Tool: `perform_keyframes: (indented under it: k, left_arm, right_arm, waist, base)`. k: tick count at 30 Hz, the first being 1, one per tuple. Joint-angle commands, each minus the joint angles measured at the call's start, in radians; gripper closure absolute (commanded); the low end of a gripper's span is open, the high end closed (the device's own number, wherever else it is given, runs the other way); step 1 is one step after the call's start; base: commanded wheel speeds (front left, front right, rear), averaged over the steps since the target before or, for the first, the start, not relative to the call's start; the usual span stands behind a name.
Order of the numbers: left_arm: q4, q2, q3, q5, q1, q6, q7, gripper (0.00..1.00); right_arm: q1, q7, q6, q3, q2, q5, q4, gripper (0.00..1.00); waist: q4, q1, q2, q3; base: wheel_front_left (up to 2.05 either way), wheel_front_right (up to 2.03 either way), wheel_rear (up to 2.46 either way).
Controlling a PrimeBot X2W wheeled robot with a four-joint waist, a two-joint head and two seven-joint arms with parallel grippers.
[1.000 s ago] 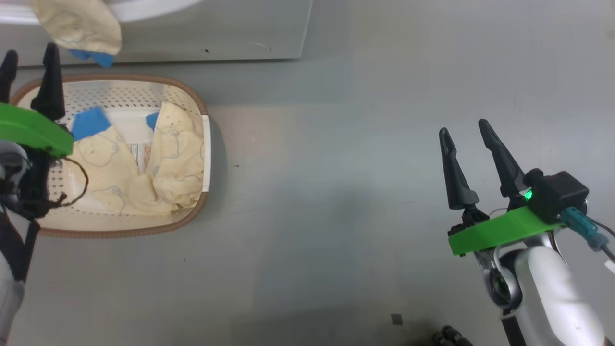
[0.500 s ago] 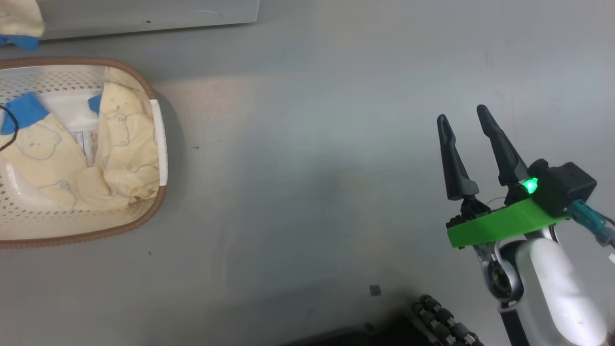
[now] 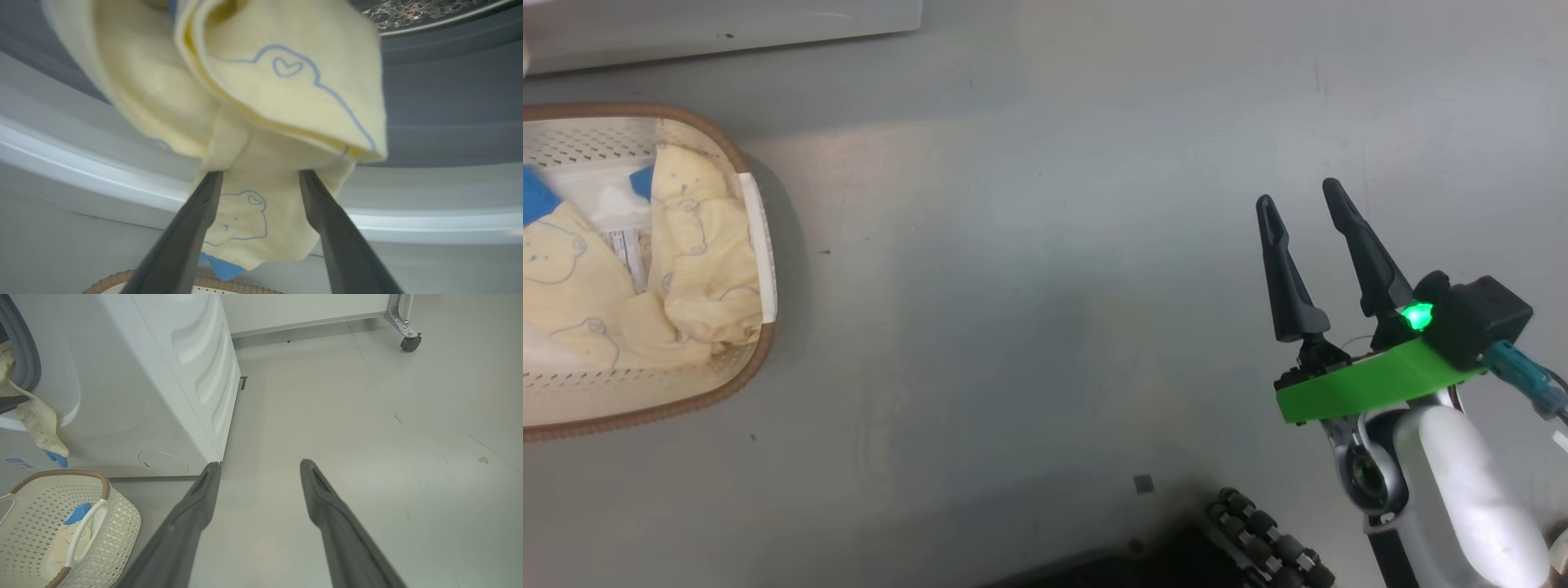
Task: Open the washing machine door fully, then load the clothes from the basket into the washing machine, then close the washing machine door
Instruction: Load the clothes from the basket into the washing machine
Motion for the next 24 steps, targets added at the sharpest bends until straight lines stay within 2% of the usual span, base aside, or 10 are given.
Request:
perform_keyframes:
  k: [1,2,3,4,5,18,24]
  left_arm:
    - [-0.014,0.062,0.019,-0.008,-0.033,0.001,-0.002,0.00]
    - [-0.015,0.063,0.014,-0.014,-0.036,0.001,0.000,0.00]
    - [-0.017,0.064,0.009,-0.021,-0.038,0.001,0.002,0.55]
    - [-0.019,0.065,0.005,-0.028,-0.039,0.001,0.003,0.91]
    - [-0.023,0.067,-0.001,-0.034,-0.040,0.001,0.004,1.00]
    - [-0.099,0.081,-0.087,-0.097,0.024,0.001,-0.056,1.00]
    - [-0.156,0.128,-0.105,-0.093,0.037,0.001,-0.102,1.00]
  right_arm:
    - [0.010,-0.007,0.000,0.020,-0.002,0.008,-0.030,0.00]
    - [0.010,-0.007,0.000,0.020,-0.002,0.009,-0.031,0.00]
    - [0.010,-0.007,0.000,0.021,-0.002,0.010,-0.031,0.00]
    - [0.010,-0.007,0.000,0.021,-0.002,0.010,-0.031,0.00]
    - [0.011,-0.007,0.000,0.021,-0.002,0.011,-0.031,0.00]
    - [0.010,-0.007,0.000,0.022,-0.002,0.005,-0.012,0.00]
    - [0.010,-0.007,0.000,0.033,-0.002,0.009,-0.001,0.00]
  waist:
    - [-0.003,0.0000,0.0000,0.002]
    - [-0.004,0.0000,0.0000,0.003]
    - [-0.005,0.0000,0.0000,0.004]
    - [-0.005,0.0000,0.0000,0.004]
    - [-0.005,0.0000,0.0000,0.004]
    - [0.024,0.0000,0.0000,-0.045]
    - [0.032,0.0000,0.0000,-0.066]
  base:
    - [0.00,0.00,0.00]
    - [0.00,0.00,0.00]
    - [0.00,0.00,0.00]
    - [0.00,0.00,0.00]
    - [0.00,0.00,0.00]
    - [0.00,0.00,0.00]
    - [0.00,0.00,0.00]
